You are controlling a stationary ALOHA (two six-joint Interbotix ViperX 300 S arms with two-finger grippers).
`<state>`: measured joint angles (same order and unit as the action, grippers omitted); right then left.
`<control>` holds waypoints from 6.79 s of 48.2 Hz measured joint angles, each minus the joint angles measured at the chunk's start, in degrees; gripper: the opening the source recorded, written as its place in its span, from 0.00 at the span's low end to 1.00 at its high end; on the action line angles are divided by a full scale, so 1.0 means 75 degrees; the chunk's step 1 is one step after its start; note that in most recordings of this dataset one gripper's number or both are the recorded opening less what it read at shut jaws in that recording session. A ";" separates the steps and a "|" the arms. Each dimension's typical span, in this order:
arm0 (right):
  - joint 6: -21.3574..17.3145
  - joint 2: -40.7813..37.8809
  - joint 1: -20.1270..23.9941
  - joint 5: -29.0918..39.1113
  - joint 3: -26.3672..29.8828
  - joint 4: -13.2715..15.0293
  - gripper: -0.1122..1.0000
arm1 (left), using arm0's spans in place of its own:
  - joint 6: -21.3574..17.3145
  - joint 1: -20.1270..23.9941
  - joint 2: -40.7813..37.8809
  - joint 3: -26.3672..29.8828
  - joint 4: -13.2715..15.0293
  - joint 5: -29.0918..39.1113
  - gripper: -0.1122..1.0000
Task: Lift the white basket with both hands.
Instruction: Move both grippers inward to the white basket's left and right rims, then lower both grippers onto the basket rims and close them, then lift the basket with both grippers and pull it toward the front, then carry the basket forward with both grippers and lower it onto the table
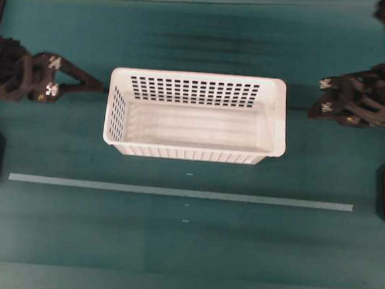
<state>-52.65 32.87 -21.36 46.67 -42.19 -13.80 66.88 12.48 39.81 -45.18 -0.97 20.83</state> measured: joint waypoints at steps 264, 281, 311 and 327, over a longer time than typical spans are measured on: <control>-0.2824 -0.3387 0.1559 -0.0609 0.0574 0.0773 0.26 | 0.1535 -0.0996 -0.3563 0.0551 -0.0070 0.1758 0.14; -0.3188 -0.3375 0.2074 -0.0691 0.0504 0.0820 0.26 | 0.2051 -0.1523 -0.3563 0.0551 -0.0070 0.1805 0.14; -0.3797 -0.3621 0.2789 -0.1160 0.0281 0.0984 0.26 | 0.2520 -0.2203 -0.4020 0.0715 -0.0082 0.1793 0.14; -0.3832 -0.3738 0.2859 -0.1184 0.0293 0.0996 0.26 | 0.2520 -0.2215 -0.4043 0.0703 -0.0082 0.1793 0.14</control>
<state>-81.39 4.83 0.09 37.79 -39.99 -6.33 85.78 -4.13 9.49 -39.90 -1.58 34.28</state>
